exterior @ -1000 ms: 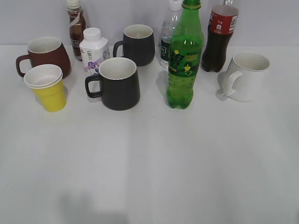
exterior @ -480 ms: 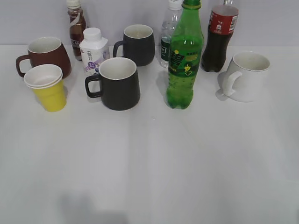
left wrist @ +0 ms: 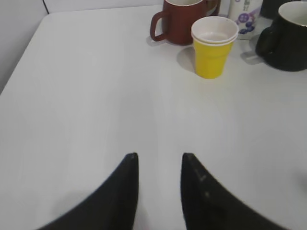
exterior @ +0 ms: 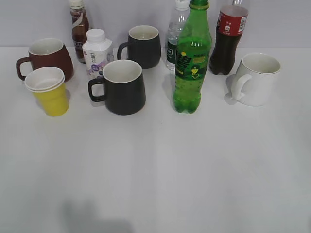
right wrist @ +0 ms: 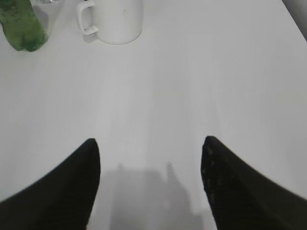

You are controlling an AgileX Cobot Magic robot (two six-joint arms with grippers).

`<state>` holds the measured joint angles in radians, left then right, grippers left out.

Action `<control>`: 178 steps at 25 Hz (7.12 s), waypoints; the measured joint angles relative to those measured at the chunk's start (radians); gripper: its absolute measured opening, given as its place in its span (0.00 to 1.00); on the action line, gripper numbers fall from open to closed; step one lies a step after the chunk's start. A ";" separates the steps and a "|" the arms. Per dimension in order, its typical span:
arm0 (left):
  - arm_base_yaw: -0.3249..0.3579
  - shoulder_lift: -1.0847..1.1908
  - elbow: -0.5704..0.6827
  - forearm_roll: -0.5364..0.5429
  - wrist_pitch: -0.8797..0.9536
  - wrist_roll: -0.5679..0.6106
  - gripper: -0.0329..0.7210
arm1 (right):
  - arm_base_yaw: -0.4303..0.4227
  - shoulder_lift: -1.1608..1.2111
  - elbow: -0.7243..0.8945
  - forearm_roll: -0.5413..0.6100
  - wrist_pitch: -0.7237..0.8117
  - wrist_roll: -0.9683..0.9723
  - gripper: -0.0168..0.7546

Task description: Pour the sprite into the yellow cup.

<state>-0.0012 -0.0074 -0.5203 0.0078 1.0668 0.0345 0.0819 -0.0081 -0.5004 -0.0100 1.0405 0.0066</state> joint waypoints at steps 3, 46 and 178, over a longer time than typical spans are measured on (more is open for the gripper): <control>0.000 0.000 0.000 -0.021 -0.001 0.000 0.36 | 0.000 0.000 0.000 0.010 0.000 0.001 0.66; -0.214 1.610 0.165 0.033 -1.917 -0.063 0.78 | 0.371 1.244 0.039 0.168 -1.390 -0.177 0.63; -0.493 1.894 -0.095 0.774 -2.204 -0.296 0.58 | 0.321 1.794 -0.336 -0.351 -1.730 -1.178 0.52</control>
<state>-0.4947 1.8865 -0.6155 0.7817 -1.1374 -0.2616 0.4033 1.7857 -0.8363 -0.3612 -0.6893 -1.1714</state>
